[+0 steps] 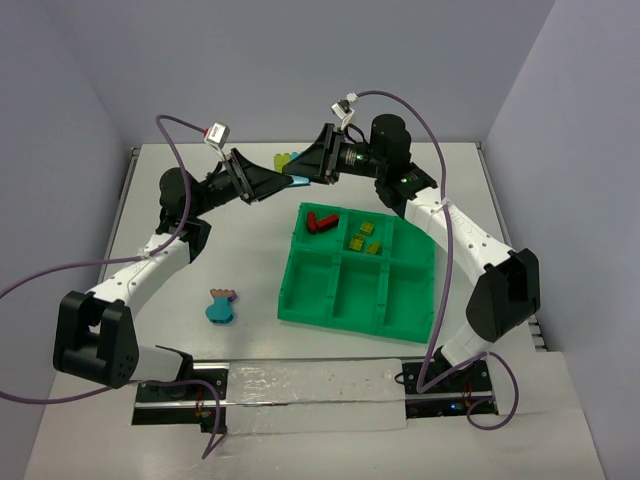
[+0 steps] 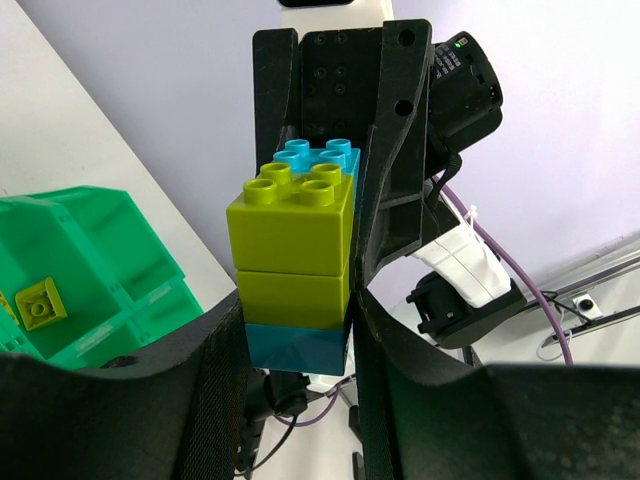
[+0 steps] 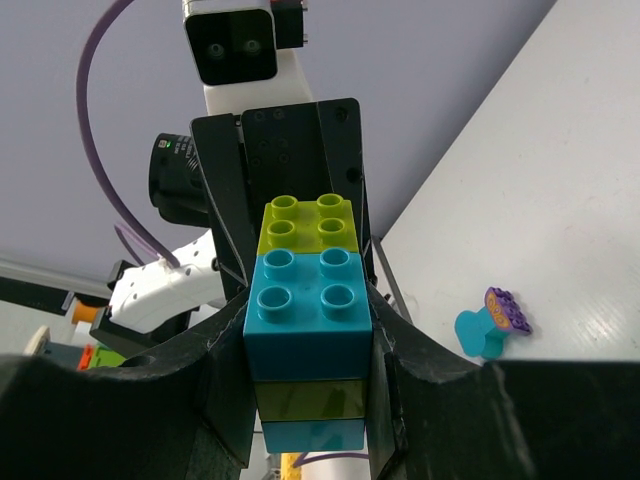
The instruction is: Sort the legos into containers by color
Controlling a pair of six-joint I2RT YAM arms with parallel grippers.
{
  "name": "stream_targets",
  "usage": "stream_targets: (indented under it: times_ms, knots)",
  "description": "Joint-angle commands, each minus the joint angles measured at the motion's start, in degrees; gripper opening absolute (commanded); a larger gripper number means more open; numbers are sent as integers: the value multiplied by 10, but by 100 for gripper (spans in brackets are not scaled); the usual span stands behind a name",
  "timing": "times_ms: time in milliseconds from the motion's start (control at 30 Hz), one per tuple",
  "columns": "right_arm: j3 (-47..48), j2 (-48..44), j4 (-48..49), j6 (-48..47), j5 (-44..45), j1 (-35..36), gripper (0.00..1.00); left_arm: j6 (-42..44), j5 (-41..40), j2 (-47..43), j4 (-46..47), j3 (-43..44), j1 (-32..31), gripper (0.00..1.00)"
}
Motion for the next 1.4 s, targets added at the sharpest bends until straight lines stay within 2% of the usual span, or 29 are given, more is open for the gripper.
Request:
stream_targets:
  times_ms: [0, 300, 500, 667, 867, 1000, 1067, 1133, 1200, 1367]
  knots:
    - [3, -3, 29, 18, 12, 0, 0, 21, 8, -24, 28, 3, 0, 0]
    - [33, 3, 19, 51, 59, -14, 0, 41, 13, -34, 0, -28, 0, 0]
    - [75, 24, -20, 66, 74, -14, 0, 68, 12, -44, -37, -38, 0, 0]
    - [69, 25, -25, 75, 93, -15, 0, 85, 14, -43, -73, -36, 0, 0]
    - [73, 10, -65, 38, 132, -20, 0, 118, 17, -48, -129, -36, -1, 0]
    - [76, -14, -137, -17, 181, -44, 0, 222, -16, -59, -298, -18, -3, 0]
    - [72, -30, -149, -28, 210, -51, 0, 241, -37, -61, -331, -9, -6, 0]
    - [48, -65, -190, -61, 262, -85, 0, 306, -79, -58, -418, 11, -18, 0]
    - [29, -86, -208, -85, 293, -110, 0, 333, -108, -49, -482, 26, -38, 0]
    - [-14, -147, -255, -138, 341, -162, 0, 376, -191, -5, -565, 61, -103, 0]
